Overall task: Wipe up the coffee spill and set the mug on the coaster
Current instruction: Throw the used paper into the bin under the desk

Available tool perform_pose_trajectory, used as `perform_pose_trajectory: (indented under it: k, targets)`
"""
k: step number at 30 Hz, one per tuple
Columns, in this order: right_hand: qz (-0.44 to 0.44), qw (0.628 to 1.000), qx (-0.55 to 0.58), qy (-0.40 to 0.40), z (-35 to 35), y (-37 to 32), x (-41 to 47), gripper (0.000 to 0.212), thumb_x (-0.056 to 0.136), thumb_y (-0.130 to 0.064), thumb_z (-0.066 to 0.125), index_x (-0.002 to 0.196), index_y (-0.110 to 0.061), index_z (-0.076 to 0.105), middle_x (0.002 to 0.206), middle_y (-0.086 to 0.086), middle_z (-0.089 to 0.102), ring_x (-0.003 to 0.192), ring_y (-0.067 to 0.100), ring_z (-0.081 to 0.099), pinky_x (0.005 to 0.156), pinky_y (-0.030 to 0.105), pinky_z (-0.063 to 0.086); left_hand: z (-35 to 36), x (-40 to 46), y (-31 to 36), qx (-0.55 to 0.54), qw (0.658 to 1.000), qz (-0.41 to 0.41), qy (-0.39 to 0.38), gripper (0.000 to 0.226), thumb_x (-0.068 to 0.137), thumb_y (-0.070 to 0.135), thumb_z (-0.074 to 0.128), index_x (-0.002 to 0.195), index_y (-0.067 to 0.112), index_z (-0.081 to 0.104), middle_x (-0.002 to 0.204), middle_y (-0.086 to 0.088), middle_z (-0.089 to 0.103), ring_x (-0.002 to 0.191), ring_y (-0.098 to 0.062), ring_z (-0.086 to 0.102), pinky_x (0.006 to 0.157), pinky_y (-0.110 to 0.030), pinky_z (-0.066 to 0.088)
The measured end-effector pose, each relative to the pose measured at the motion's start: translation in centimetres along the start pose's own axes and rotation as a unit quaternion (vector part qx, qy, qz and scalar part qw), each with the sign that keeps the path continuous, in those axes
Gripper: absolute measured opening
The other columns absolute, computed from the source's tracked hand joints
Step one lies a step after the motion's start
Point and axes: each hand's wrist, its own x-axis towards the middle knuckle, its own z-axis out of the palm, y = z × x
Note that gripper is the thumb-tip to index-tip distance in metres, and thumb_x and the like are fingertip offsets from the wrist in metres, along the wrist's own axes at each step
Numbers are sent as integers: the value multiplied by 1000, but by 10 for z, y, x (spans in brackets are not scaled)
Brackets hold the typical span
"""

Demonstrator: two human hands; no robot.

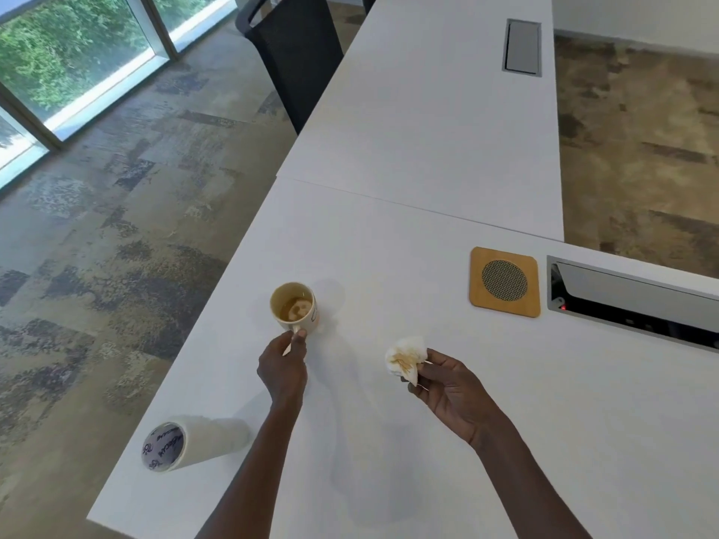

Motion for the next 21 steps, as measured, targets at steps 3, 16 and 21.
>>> perform_pose_trajectory:
  k: [3,16,21]
  targets:
    - [-1,1000,-7,2,12,-1,-3,29,90,3,54,115,1,67,104,19,70,86,24,69,70,26,56,3,-21,-3,-43,997,-59,18,45,93,39,66,112,-2,68,103,-13,76,90,-22,76,88,-31,53]
    - [-56,997,45,15,46,8,-19,30,91,10,55,114,-4,67,106,21,70,86,26,69,70,28,58,1,-98,15,-277,885,-42,-372,31,98,1,58,112,19,78,116,-12,76,104,-18,73,86,-23,56]
    - [-104,994,-9,39,48,8,-27,28,91,11,53,90,-4,76,102,20,73,90,27,71,82,32,60,-5,-109,21,-278,878,-9,-390,31,94,6,65,119,22,75,126,-8,73,118,-19,69,89,-23,55]
